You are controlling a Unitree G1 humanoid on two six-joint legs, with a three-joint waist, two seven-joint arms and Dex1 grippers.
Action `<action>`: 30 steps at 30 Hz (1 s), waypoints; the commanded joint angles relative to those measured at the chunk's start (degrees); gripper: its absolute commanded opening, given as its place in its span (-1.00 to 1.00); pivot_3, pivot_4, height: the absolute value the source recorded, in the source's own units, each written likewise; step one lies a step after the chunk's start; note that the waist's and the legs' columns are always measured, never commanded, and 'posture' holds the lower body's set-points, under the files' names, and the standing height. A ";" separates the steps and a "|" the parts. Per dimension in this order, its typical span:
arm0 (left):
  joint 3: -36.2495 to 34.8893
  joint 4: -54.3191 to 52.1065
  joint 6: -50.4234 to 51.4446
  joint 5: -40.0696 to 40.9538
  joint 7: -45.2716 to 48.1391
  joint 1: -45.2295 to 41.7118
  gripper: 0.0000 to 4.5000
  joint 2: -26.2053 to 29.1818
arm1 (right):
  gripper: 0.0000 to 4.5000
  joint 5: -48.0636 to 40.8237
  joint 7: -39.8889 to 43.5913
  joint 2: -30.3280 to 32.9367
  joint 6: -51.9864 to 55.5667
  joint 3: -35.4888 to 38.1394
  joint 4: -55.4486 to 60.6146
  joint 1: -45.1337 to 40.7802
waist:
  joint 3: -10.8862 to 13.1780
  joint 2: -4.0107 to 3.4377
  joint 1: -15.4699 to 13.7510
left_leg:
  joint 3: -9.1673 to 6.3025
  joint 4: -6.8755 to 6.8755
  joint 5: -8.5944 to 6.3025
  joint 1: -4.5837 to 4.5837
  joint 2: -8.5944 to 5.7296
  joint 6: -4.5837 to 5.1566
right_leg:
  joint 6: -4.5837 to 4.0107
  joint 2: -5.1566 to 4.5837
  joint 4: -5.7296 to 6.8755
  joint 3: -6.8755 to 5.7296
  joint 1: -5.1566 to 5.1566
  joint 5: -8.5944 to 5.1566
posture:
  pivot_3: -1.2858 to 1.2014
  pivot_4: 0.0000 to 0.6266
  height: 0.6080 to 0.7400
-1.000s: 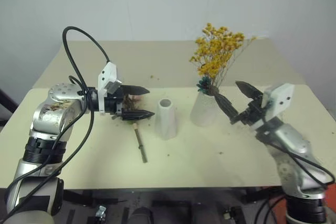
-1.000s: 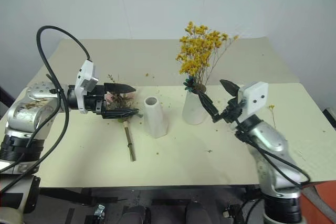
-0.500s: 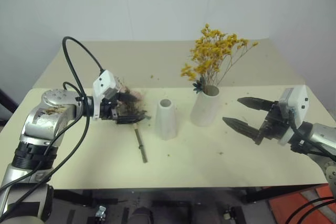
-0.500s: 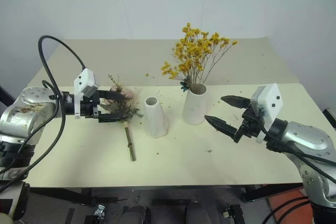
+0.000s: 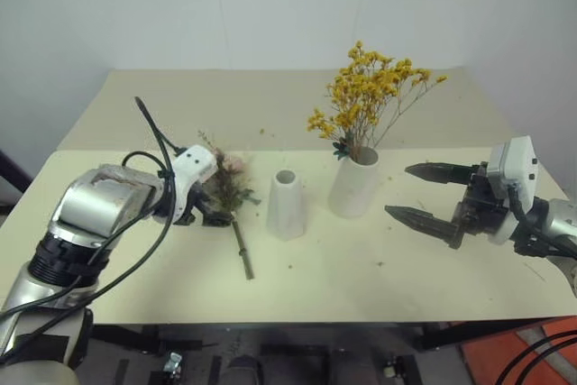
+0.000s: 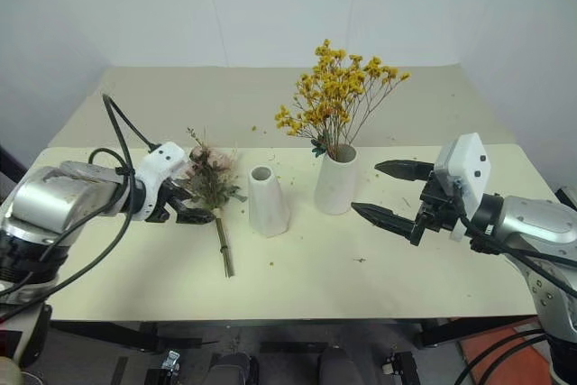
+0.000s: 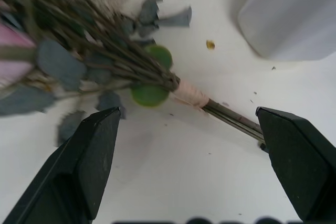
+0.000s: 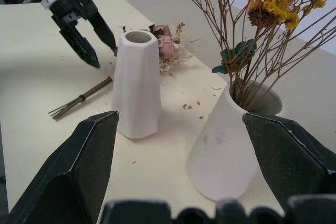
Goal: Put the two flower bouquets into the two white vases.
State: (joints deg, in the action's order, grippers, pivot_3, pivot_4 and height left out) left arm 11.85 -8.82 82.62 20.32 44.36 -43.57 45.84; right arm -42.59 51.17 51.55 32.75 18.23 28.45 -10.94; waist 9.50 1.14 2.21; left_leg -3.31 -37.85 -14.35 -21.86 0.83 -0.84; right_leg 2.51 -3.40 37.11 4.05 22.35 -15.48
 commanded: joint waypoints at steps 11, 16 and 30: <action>-1.25 8.49 9.88 3.48 -13.20 -6.37 1.00 -9.62 | 0.98 -0.14 0.98 -0.47 -1.41 1.67 1.36 -0.31 | 0.00 0.00 -0.17 | -0.02 0.00 0.00 -0.01 -0.01 0.00 | -0.01 -0.02 0.01 0.01 0.02 0.01 | 0.03 -0.52 1.00; -0.90 10.53 9.88 7.00 -17.86 -6.91 1.00 -11.27 | 0.98 -0.70 0.25 -0.91 -1.09 2.12 1.87 0.00 | 0.00 0.00 -0.18 | -0.02 -0.01 0.00 -0.01 -0.01 -0.01 | -0.01 -0.03 0.01 0.01 0.02 0.01 | 0.03 -0.52 1.00; -0.01 16.04 9.88 12.10 -27.76 -8.18 -0.19 -14.42 | 1.00 -1.83 -0.69 -1.72 -0.66 2.34 3.18 1.50 | -0.01 -0.01 -1.27 | -0.02 -0.01 0.01 0.09 -0.04 -0.01 | -0.01 -0.05 0.02 0.02 -0.06 0.01 | 0.03 -0.52 1.00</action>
State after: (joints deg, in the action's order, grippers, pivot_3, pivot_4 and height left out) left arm 12.01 6.23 91.99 31.49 17.32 -51.19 32.00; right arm -43.21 50.63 49.91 32.68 18.59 29.88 -9.43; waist 9.49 1.14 0.95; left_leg -3.33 -37.86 -14.35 -21.76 0.79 -0.85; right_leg 2.49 -3.45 37.13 4.07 22.28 -15.46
